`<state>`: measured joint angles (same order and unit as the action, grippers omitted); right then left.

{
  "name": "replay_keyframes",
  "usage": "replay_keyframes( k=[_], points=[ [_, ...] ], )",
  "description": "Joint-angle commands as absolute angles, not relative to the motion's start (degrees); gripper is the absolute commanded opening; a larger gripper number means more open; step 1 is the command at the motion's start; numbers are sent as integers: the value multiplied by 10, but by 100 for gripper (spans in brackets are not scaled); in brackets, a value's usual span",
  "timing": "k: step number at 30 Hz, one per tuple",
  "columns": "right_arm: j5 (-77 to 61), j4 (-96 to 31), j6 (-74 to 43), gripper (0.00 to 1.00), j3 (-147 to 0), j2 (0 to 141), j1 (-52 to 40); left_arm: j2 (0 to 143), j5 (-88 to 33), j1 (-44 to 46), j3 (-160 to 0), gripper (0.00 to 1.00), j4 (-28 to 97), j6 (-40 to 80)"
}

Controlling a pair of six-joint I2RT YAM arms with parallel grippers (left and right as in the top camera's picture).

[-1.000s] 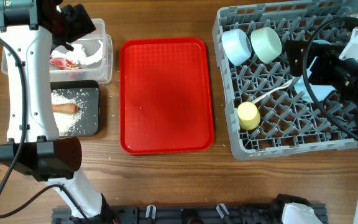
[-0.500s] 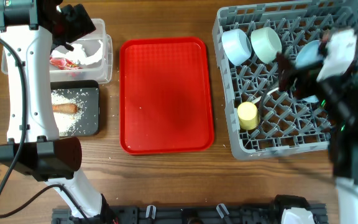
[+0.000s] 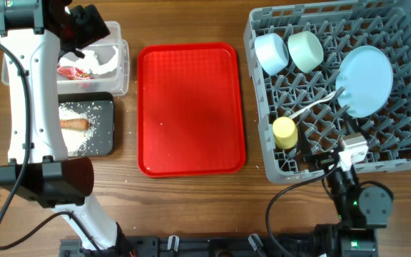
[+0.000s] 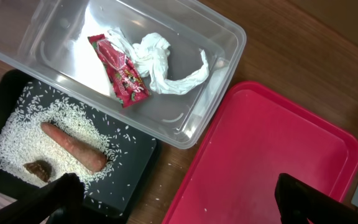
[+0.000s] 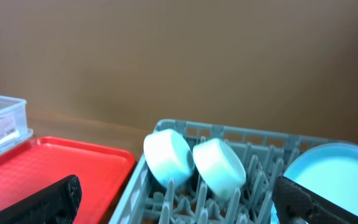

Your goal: Sort waste into correct bins and load items into the dishwasher rack

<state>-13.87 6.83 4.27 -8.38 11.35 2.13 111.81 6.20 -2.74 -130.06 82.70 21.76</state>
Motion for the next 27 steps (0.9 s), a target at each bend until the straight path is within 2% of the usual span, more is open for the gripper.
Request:
replay_keyframes(
  k=[1, 9, 14, 16, 27],
  points=[
    [-85, 73, 28, 100, -54, 73, 3, 1123, 69, -28, -1301, 100, 827, 222],
    [-60, 77, -34, 100, -5, 31, -3, 1123, 69, -28, -1301, 100, 827, 222],
    [-51, 61, -30, 100, -3, 2, -4, 1123, 69, -28, -1301, 100, 827, 222],
    [-66, 4, -50, 100, -3, 2, -4, 1123, 69, -28, -1301, 100, 827, 222],
    [-64, 4, -62, 100, -3, 2, -4, 1123, 69, -28, -1301, 100, 827, 222]
  ],
)
